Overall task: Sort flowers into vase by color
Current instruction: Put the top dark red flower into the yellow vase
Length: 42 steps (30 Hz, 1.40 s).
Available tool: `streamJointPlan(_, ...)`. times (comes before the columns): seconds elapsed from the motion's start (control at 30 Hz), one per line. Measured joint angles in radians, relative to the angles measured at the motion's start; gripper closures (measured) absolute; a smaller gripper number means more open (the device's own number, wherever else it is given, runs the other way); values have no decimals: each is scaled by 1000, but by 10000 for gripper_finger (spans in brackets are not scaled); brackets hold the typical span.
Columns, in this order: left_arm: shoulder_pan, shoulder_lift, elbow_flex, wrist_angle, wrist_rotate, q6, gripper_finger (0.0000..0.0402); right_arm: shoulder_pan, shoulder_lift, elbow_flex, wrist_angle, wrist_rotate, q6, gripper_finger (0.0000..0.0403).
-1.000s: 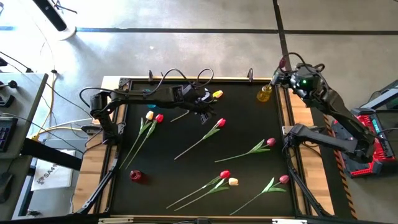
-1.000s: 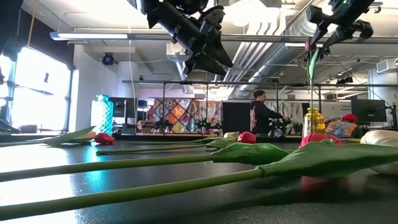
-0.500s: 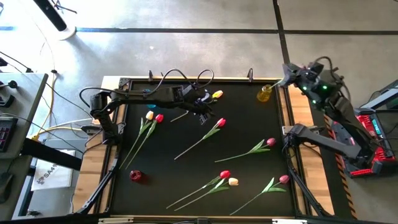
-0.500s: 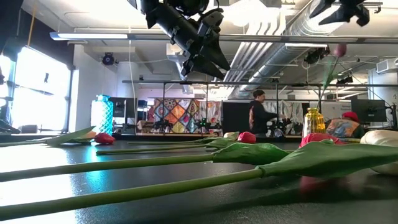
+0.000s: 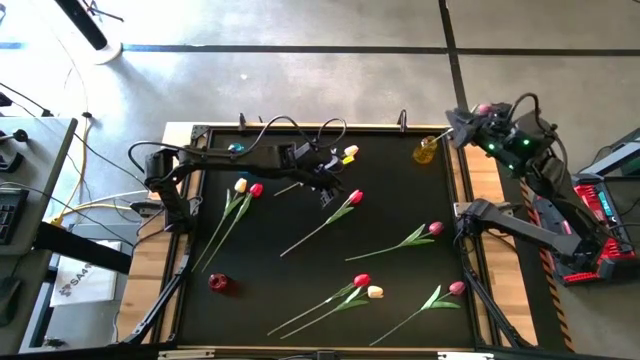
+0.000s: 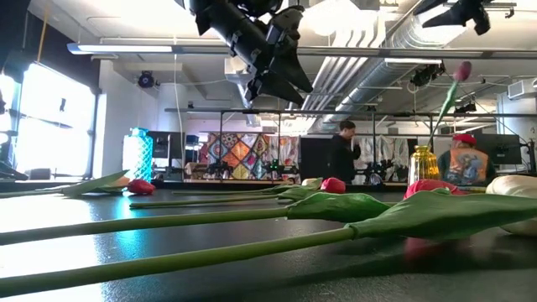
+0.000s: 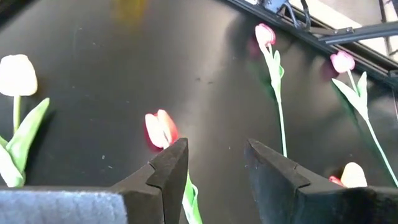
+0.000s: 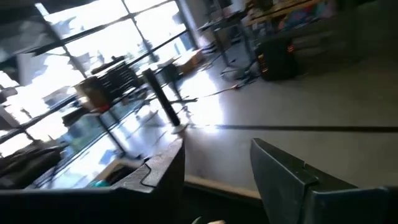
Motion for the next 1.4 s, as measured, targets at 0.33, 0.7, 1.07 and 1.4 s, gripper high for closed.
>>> streamJointPlan(0.33,-30,0,0,-38,-1,0,254,64,43,0,-231,-201,190,234)
streamJointPlan(0.7,-111,111,1,-49,-32,-60,254,293,115,0,-295,-179,309,234)
streamJointPlan(1.07,-137,260,0,-80,-131,-71,254,536,224,0,-338,-43,413,234)
streamJointPlan(1.4,-137,299,0,-127,-165,-41,275,631,229,7,-339,31,475,234)
